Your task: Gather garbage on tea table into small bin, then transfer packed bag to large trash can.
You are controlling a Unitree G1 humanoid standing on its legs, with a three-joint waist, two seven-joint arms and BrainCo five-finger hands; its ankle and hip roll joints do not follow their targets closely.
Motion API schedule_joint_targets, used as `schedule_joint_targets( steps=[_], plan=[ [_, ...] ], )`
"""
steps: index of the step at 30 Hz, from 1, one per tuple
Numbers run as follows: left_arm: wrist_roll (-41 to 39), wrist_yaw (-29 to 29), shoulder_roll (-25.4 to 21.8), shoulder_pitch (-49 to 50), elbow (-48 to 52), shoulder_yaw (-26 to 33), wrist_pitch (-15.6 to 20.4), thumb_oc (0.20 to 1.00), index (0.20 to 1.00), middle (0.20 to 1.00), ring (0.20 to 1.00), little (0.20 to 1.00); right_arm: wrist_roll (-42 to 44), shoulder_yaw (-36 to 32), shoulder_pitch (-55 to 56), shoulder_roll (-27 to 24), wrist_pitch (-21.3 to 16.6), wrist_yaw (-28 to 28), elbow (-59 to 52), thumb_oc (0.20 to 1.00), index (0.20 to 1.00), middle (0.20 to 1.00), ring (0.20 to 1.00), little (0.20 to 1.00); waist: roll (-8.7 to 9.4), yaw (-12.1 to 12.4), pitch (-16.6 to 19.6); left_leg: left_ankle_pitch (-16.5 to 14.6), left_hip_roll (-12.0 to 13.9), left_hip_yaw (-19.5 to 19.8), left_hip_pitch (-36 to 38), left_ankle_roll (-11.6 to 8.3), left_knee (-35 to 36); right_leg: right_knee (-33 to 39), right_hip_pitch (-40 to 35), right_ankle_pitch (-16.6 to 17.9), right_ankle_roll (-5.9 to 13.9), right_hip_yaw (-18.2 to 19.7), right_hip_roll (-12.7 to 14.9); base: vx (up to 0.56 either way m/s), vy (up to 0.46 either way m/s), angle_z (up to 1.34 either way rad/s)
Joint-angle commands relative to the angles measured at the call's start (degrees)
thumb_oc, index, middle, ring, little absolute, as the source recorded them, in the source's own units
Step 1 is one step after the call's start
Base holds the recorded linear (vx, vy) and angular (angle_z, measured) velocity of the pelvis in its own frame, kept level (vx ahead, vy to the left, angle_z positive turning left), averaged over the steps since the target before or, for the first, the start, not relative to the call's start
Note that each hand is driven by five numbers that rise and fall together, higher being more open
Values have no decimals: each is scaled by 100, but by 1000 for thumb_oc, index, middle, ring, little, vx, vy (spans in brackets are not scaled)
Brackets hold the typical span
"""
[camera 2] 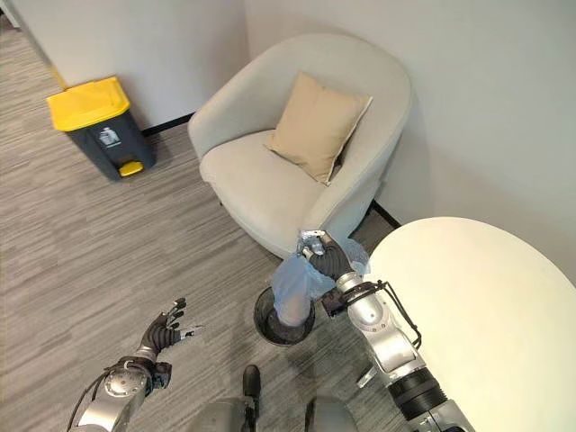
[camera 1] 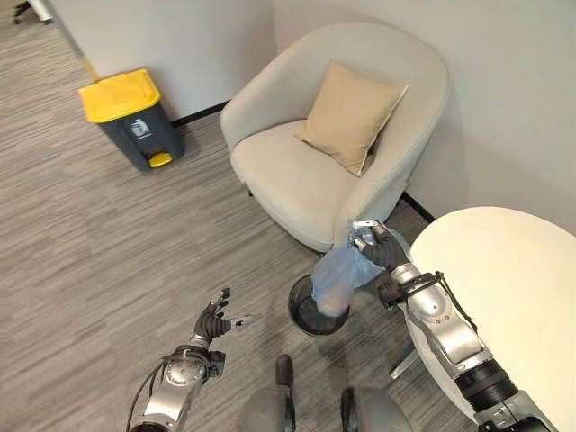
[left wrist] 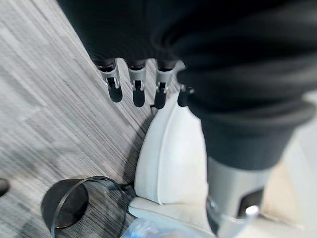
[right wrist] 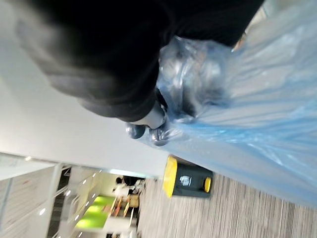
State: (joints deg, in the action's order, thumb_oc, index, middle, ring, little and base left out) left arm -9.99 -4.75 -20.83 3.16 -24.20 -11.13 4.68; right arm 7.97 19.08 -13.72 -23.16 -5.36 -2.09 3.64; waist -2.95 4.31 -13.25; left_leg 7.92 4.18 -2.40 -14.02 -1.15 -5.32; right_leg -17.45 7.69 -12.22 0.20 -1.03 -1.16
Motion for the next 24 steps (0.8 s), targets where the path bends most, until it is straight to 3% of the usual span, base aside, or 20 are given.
schedule_joint_targets(
  steps=[1,4,7,9,10,11,14,24],
  plan=[
    [136,17,-370,-94,159,-54,221,1000,1000,1000,1000,1000,189,-111,-324,142,-417,-146,-514,200,200,200,200,200,371,99,161,116,-417,282,-435,-199,273,712,-299,77,204,103,-133,-276,-206,15],
    [210,58,-371,-253,262,-177,231,1000,1000,1000,1000,1000,209,-180,-347,-39,-429,-235,-489,200,200,200,200,200,277,32,-15,238,-413,246,-702,-385,244,934,-245,225,162,-152,-182,-243,-100,49],
    [247,141,-381,-321,473,-240,271,1000,1000,1000,1000,1000,221,-186,-406,-120,-398,-258,-461,200,200,200,200,200,374,-103,-26,-169,-385,-75,-604,-227,-172,1216,-145,520,221,-459,76,-265,-42,61],
    [239,198,-414,-353,638,-286,317,1000,1000,1000,1000,1000,265,-159,-457,-157,-412,-241,-467,200,200,200,200,200,479,-155,-32,-569,-434,-49,-465,-183,-511,1390,-128,701,256,-553,232,-177,-29,85],
    [221,232,-409,-416,743,-342,346,1000,1000,1000,1000,1000,340,-137,-504,-180,-421,-197,-481,200,200,200,200,200,551,-216,-23,-892,-386,-32,-298,-165,-736,1548,-124,803,269,-628,318,-144,-5,67],
    [247,234,-415,-471,828,-371,366,1000,1000,1000,1000,1000,375,-137,-511,-203,-424,-165,-484,200,200,200,200,200,581,-263,-6,-1018,-313,-55,-186,-172,-798,1609,-130,827,274,-685,363,-114,22,73],
    [335,345,-453,-557,978,-529,375,1000,1000,1000,1000,1000,508,-221,-363,-222,-399,-72,-546,200,200,200,200,200,556,-382,128,-1010,-107,-152,216,-222,-421,1599,-152,829,268,-930,386,25,51,61],
    [619,642,-714,-722,1660,-871,482,1000,1000,1000,1000,1000,932,-127,-322,-50,-468,173,-782,200,200,200,200,200,718,-375,375,-1058,-195,-168,597,-183,31,1519,-371,796,347,-954,482,70,55,18]
  ],
)
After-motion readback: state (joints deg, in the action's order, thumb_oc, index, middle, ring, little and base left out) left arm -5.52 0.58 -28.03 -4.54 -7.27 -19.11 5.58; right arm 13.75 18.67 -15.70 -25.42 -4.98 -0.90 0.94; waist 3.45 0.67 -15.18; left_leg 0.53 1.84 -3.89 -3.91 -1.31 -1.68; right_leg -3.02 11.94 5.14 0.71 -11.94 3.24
